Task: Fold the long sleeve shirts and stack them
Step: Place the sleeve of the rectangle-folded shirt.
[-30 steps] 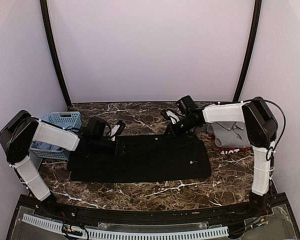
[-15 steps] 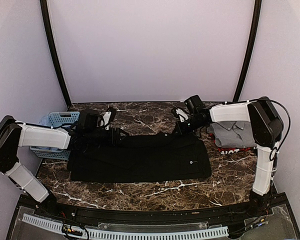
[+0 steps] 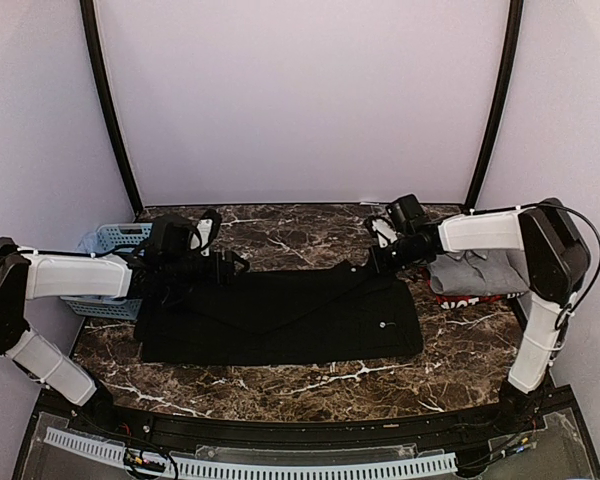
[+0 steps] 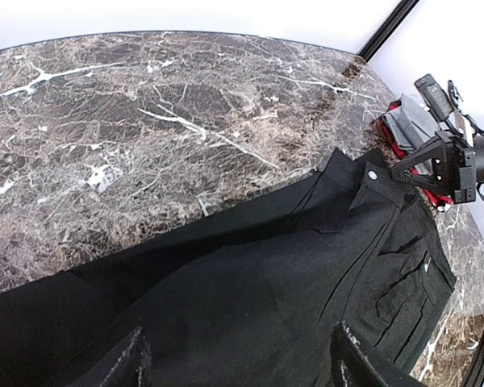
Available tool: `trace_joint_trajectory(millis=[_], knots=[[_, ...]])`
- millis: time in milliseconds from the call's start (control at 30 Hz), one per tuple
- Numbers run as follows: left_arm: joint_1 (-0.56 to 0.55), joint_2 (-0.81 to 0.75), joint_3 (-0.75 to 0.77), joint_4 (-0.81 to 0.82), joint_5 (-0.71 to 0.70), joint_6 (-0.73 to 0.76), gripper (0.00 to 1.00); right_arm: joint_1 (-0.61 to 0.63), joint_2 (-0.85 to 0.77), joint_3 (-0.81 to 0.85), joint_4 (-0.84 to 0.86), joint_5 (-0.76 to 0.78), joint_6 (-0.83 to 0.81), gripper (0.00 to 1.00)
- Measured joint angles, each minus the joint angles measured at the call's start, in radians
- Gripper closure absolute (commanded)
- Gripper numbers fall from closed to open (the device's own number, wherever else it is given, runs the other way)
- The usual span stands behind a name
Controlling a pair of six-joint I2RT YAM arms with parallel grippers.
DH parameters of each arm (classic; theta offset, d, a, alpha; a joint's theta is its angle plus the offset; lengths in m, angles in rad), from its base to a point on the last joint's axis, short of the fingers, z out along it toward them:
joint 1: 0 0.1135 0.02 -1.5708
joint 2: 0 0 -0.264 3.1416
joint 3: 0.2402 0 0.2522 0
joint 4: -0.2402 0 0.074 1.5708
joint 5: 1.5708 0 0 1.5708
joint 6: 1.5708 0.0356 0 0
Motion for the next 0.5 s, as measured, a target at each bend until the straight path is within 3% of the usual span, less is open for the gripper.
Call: trace_joint_trajectory(millis=[267, 500], knots=[[0.0, 0.0, -0.007, -0.01, 0.003, 0.006, 0.24, 0.0, -0.108, -0.151, 0.047, 0.068, 0.042, 1.0], [0.0, 0.016, -0.019, -0.012, 0.039, -0.008, 0.24, 0.0, -0.111, -0.203, 0.081, 0.137, 0.053, 1.0]])
